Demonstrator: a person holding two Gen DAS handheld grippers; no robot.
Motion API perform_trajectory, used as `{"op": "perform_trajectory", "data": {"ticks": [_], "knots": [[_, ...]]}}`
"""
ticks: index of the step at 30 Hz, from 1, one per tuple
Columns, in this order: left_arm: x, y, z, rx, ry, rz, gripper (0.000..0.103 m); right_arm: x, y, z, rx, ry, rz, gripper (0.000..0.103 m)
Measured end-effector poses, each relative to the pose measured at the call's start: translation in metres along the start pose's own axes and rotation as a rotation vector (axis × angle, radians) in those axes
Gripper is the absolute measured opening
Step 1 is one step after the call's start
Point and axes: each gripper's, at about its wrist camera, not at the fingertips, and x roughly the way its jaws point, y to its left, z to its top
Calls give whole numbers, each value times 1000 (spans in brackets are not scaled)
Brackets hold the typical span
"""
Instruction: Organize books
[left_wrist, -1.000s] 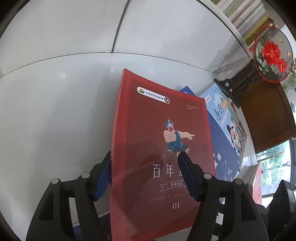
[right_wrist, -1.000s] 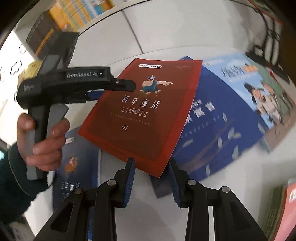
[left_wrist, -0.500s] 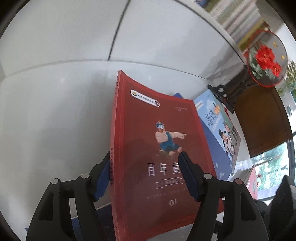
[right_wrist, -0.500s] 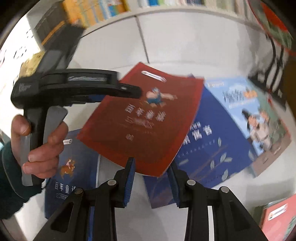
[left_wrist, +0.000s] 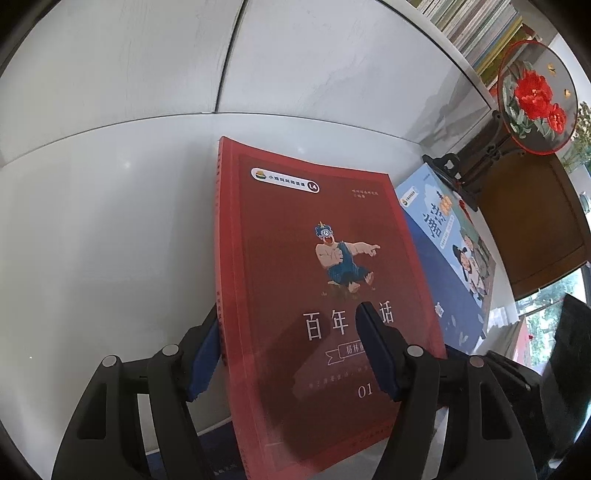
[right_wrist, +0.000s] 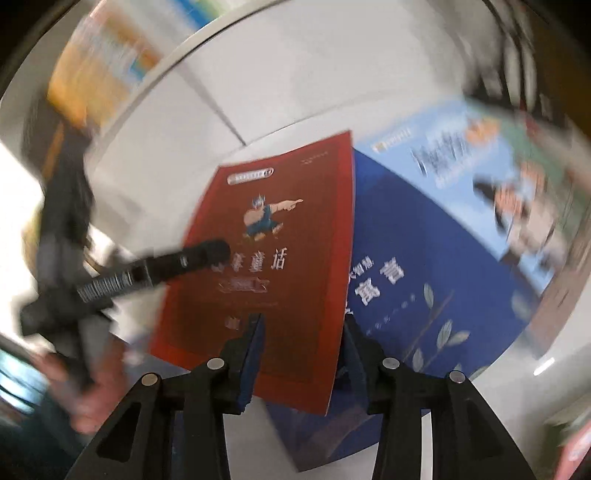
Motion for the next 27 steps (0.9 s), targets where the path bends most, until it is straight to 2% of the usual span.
{"op": "perform_trajectory", "data": {"ticks": [1,4,9,13,17,22,27], "knots": [[-1,2,1,-8,-5,5,66,-4,6,-1,-31,-18,-23,27],[-8,8,1,-42,-13,-43,66,-23,19,-1,-114,-76,-15,20],[-14,-1,2,-49,-35,-68,66,-31,36,0,-187,-99,-65,20],[-25,-7,0,-70,-42,-128,66,-26,38,-4,-203,-91,-79,20],[-27,-22,-6,-33,-49,-110,66,-35,46,-9,-266,-85,-109,20],[-21,-13,-8,-64,-43,-131,69,-32,21,-10,-153,-34,-28,20],[-10,-22,-9,-11,-8,-135,69,-16,5,-10,-77,29,20,22]]}}
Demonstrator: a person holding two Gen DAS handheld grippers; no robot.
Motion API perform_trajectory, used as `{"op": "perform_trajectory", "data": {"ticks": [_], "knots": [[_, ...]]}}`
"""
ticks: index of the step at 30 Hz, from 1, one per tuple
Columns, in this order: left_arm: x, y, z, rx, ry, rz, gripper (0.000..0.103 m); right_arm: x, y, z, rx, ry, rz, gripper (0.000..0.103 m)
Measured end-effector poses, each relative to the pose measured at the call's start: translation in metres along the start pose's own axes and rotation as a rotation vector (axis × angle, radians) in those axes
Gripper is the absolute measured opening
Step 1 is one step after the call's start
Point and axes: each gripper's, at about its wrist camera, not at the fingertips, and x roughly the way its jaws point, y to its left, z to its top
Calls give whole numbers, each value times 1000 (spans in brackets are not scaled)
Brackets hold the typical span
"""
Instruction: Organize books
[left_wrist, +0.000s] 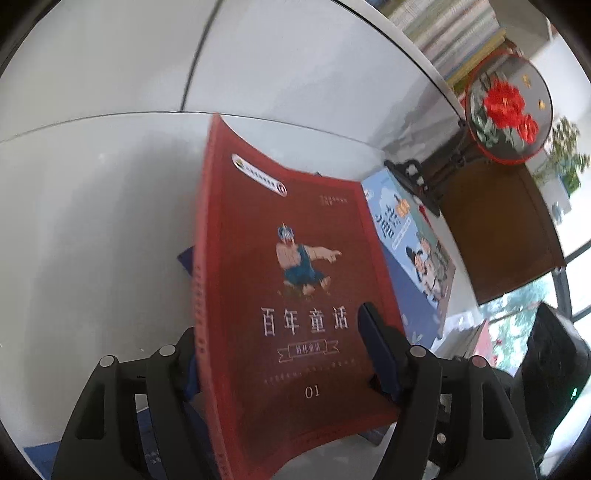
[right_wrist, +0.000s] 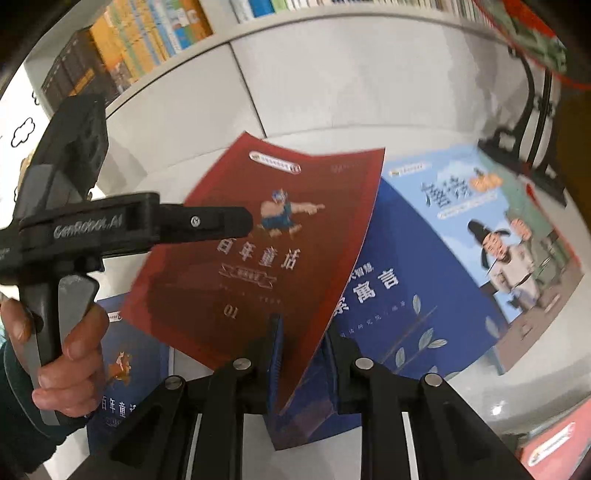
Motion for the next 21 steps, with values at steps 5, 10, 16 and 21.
{"op": "perform_trajectory", "data": {"ticks": [5,10,16,21], "knots": [[6,1,-2,12,19,-18,69,8,-34,-1,185,-7,178,23],[7,2,-2,7,-4,3,67,6,-18,9,126,-35,106,23],[0,-6,-8,42,-32,54,54,-22,21,11,-16,-103,86,23],[-8,-14,-17,63,-37,60,54,-28,19,8,-7,-100,56,23]]}}
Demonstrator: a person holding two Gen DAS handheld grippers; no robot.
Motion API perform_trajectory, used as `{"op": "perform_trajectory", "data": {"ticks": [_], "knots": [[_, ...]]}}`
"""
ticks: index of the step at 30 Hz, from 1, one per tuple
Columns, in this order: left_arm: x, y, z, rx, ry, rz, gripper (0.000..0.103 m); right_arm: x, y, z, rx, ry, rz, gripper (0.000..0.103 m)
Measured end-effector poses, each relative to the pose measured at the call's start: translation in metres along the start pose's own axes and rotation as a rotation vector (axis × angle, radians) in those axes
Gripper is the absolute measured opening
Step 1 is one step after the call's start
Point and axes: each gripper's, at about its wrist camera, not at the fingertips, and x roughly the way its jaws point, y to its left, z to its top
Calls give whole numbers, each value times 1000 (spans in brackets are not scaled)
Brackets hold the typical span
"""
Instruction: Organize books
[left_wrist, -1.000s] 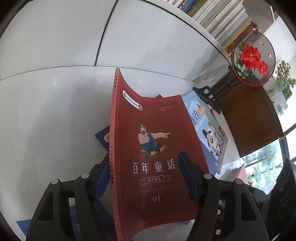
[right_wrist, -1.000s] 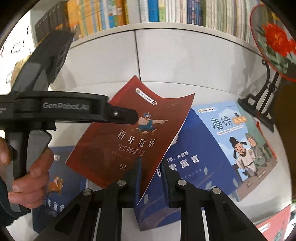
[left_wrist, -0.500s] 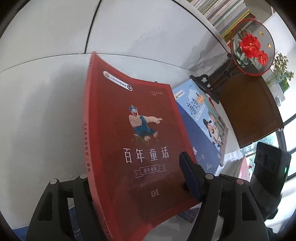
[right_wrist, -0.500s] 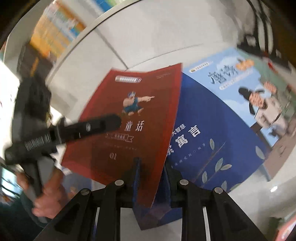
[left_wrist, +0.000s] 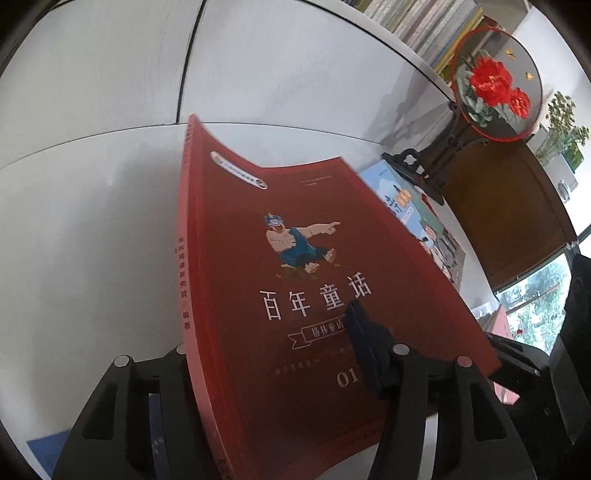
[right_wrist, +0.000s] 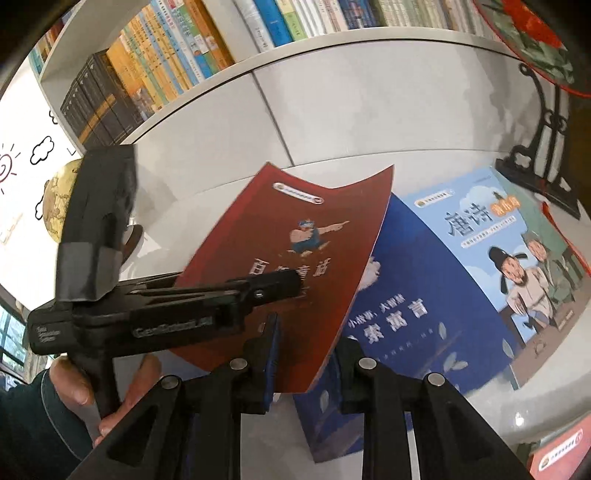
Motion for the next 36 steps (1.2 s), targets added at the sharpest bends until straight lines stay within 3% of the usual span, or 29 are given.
{"op": "perform_trajectory", "data": {"ticks": [5,12,22,29,36], "knots": [[-15,-20,-5,36,-27,-12,54,-20,13,2,-98,-53,-85,23],[-52,-44,-2,58,-75,-24,54,-64,24,9,-124,-115,-85,23],[-104,-116,-21,113,-143,-55,55,-158,24,-13,-175,-194,-148,23],[-103,-185,-60,80,-161,-127,55,-224,-8,-50,-204,-166,-224,23],[-70,-247,-96,28,-128,-182,55,-263,-57,-89,-228,-103,-279,23]]}}
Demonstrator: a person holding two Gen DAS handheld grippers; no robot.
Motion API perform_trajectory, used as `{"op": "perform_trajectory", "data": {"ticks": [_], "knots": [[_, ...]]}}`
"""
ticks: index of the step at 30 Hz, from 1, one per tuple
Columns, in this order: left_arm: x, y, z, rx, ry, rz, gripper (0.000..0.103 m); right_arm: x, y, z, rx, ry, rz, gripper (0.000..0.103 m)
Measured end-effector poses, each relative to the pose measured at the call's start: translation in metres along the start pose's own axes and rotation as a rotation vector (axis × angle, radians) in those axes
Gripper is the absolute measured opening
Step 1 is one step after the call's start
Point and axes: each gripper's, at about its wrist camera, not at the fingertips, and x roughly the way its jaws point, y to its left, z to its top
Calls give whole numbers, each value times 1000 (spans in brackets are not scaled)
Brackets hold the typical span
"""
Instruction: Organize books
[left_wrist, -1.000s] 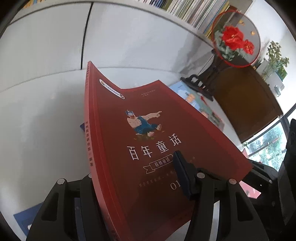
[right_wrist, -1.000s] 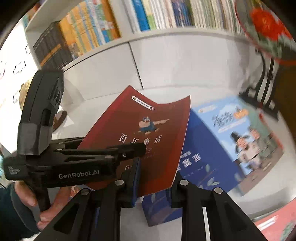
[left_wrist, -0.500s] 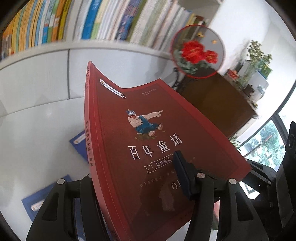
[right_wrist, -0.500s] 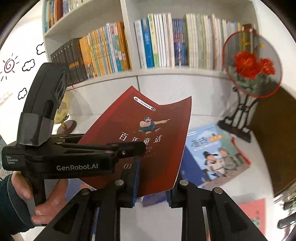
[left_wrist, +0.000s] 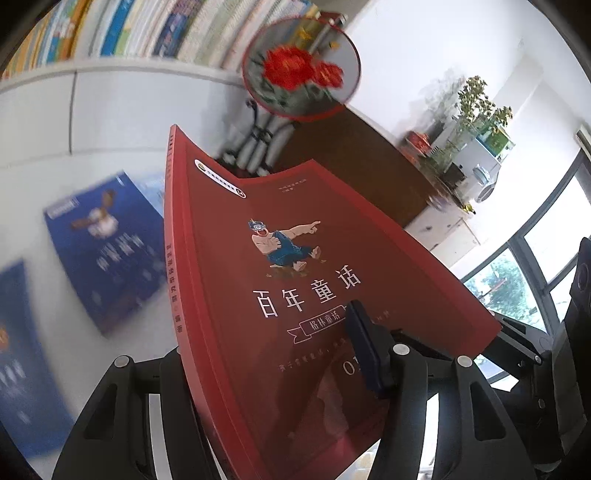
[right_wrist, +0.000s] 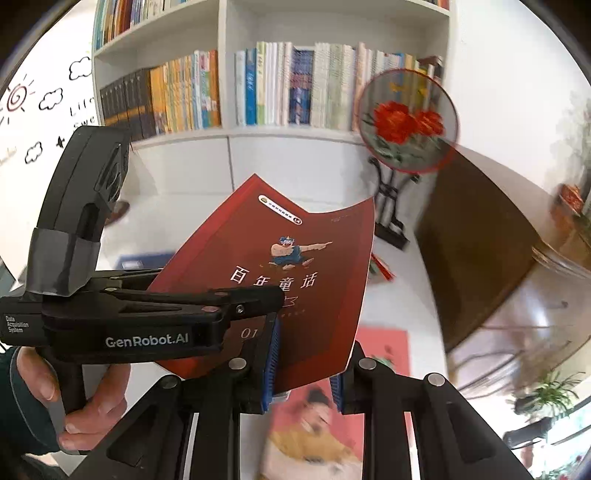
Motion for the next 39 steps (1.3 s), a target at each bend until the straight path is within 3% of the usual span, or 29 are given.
{"op": "perform_trajectory", "data": {"ticks": [10,15,23,32,39], "knots": [[58,-44,-41,-32,78,-18,55,5,-58,-59,3,95,-39,25],[77,-44,-57,-37,134,5,55,18,-73,-80,28,140,-20,25],[88,-39,-74,10,319,26,62,41,-89,-105,113,191,4,25],[85,-49,-78,96,399,107,67,34,-79,-117,156,191,15,25],[81,-66,-67,234,529,270,67,31,-86,-128,186,167,-3,25]]}}
